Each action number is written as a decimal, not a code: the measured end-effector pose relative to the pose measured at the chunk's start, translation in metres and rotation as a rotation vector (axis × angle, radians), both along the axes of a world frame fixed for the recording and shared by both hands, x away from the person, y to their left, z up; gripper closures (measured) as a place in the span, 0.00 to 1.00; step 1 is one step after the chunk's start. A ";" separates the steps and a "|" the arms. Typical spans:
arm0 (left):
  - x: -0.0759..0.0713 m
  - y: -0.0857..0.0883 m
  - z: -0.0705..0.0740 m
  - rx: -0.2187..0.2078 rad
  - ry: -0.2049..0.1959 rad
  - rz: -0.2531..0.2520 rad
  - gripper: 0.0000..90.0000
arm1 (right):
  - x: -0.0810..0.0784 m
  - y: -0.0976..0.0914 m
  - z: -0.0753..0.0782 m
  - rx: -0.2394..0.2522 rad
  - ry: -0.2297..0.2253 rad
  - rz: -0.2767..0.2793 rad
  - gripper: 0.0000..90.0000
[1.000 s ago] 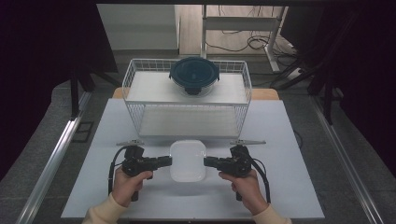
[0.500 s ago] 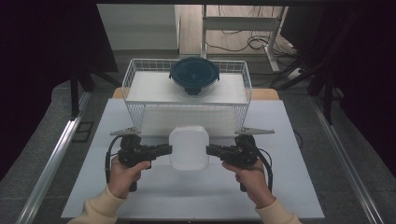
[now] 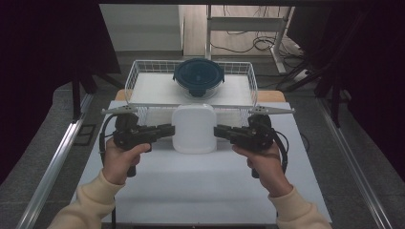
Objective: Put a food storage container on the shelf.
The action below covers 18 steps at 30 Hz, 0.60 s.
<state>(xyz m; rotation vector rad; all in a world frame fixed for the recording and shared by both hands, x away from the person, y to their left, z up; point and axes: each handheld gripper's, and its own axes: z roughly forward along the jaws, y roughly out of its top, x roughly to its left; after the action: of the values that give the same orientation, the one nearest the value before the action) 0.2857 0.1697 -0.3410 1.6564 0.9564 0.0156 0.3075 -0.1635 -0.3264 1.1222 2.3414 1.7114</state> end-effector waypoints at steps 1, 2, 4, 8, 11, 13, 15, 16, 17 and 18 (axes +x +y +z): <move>0.000 0.000 0.004 0.002 -0.008 0.003 0.88 | 0.001 0.000 0.004 -0.004 -0.007 0.001 0.88; 0.000 0.000 0.007 0.003 -0.017 0.005 0.88 | 0.001 0.001 0.008 -0.004 -0.012 0.001 0.88; 0.001 0.001 0.014 0.003 -0.030 0.007 0.88 | 0.002 0.002 0.015 -0.007 -0.030 0.003 0.88; 0.005 0.004 0.026 0.007 -0.048 0.000 0.88 | 0.002 0.004 0.026 0.004 -0.043 0.001 0.88; 0.008 0.006 0.036 0.008 -0.056 -0.002 0.88 | 0.003 0.006 0.036 0.004 -0.064 -0.002 0.88; 0.011 0.007 0.042 0.005 -0.066 -0.001 0.88 | 0.005 0.007 0.042 0.006 -0.074 -0.003 0.88; 0.014 0.008 0.050 0.005 -0.078 -0.003 0.88 | 0.007 0.008 0.049 0.010 -0.085 -0.001 0.88; 0.017 0.009 0.054 0.004 -0.081 -0.004 0.88 | 0.009 0.008 0.053 0.010 -0.091 -0.001 0.88; 0.019 0.009 0.057 0.001 -0.082 -0.005 0.88 | 0.011 0.008 0.058 0.010 -0.096 0.000 0.88; 0.023 0.009 0.061 -0.002 -0.079 -0.008 0.88 | 0.013 0.008 0.061 0.009 -0.100 0.001 0.88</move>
<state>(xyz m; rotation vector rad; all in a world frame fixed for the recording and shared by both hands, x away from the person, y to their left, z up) 0.3085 0.1788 -0.2804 1.6454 0.8901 0.0739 0.3208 -0.1554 -0.2655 1.0114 2.2780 1.7377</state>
